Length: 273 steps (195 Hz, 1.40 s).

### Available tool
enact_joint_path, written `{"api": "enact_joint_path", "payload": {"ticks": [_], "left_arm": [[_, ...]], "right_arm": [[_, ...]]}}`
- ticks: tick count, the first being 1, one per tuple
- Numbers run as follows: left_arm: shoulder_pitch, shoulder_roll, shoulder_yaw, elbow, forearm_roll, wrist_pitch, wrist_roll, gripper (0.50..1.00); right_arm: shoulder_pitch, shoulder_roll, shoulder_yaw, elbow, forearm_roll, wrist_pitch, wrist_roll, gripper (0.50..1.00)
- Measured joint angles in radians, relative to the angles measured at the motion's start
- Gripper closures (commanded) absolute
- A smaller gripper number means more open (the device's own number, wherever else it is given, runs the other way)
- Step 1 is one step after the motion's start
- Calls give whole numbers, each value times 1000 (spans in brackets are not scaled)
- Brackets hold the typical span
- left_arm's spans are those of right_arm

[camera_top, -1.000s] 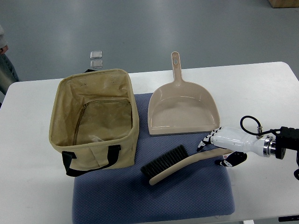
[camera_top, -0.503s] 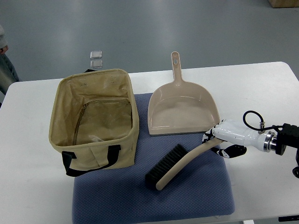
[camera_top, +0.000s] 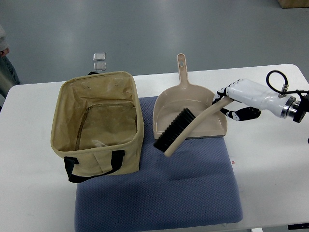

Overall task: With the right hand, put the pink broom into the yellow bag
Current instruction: 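Lift the brush with the right hand and carry it over the bag, then lower the brush bristles-first into the bag and open the right hand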

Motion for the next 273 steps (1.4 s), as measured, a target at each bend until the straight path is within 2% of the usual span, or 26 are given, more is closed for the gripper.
{"api": "enact_joint_path", "payload": {"ticks": [48, 115, 158, 210, 217, 229, 252, 270, 273], "left_arm": [[0, 0, 0, 0, 0, 0, 0, 500], [0, 0, 0, 0, 0, 0, 0, 500], [0, 0, 0, 0, 0, 0, 0, 500], [0, 0, 0, 0, 0, 0, 0, 500], [0, 0, 0, 0, 0, 0, 0, 500], [0, 0, 0, 0, 0, 0, 0, 500], [0, 0, 0, 0, 0, 0, 0, 500], [0, 0, 0, 0, 0, 0, 0, 500], [0, 0, 0, 0, 0, 0, 0, 500]], "right_arm": [[153, -31, 0, -2, 138, 12, 9, 1000], [348, -6, 0, -60, 158, 38, -1, 1000], [396, 117, 24, -72, 140, 48, -6, 1000], [412, 332, 27, -135, 104, 50, -7, 1000], [410, 356, 27, -139, 98, 50, -7, 969], [402, 386, 27, -144, 78, 50, -7, 955], [374, 429, 23, -160, 18, 50, -7, 881], [348, 453, 22, -181, -23, 50, -6, 814], [343, 457, 22, -186, -28, 50, -6, 779]]}}
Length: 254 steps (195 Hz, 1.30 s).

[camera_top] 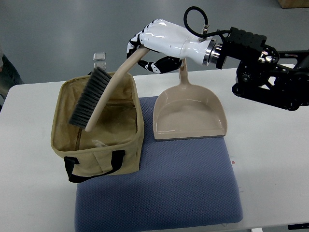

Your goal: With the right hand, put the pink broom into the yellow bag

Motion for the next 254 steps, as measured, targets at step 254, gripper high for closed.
{"api": "enact_joint_path", "payload": {"ticks": [254], "left_arm": [[0, 0, 0, 0, 0, 0, 0, 500]], "right_arm": [[-477, -74, 658, -294, 1073, 424, -23, 648]]}}
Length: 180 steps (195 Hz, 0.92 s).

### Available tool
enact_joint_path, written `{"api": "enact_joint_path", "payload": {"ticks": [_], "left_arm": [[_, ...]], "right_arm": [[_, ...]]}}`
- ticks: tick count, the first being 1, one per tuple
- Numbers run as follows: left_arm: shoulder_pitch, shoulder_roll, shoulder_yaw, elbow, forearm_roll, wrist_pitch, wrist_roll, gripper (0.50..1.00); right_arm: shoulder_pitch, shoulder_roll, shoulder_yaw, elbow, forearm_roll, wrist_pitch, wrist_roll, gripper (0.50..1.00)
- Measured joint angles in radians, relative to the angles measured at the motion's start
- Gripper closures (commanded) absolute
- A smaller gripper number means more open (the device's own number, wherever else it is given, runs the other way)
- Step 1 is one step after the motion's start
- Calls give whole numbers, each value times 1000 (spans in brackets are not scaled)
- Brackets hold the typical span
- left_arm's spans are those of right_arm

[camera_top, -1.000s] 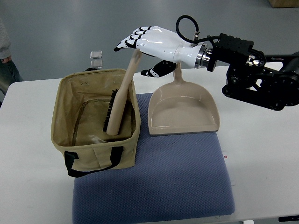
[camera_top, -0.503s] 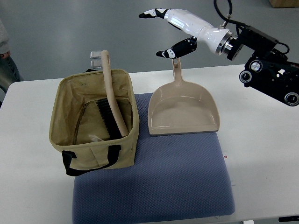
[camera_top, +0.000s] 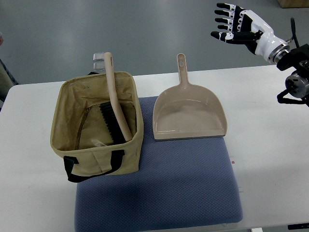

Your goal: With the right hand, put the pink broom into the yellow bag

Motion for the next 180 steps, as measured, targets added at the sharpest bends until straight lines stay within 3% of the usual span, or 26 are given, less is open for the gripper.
{"api": "enact_joint_path", "payload": {"ticks": [31, 67, 87, 180], "left_arm": [[0, 0, 0, 0, 0, 0, 0, 500], [0, 0, 0, 0, 0, 0, 0, 500], [0, 0, 0, 0, 0, 0, 0, 500], [0, 0, 0, 0, 0, 0, 0, 500]], "right_arm": [[-54, 21, 21, -45, 217, 3, 0, 642], [-133, 93, 93, -96, 287, 13, 10, 636], [-171, 136, 147, -114, 293, 11, 14, 572], [-213, 195, 188, -132, 291, 27, 14, 572]]}}
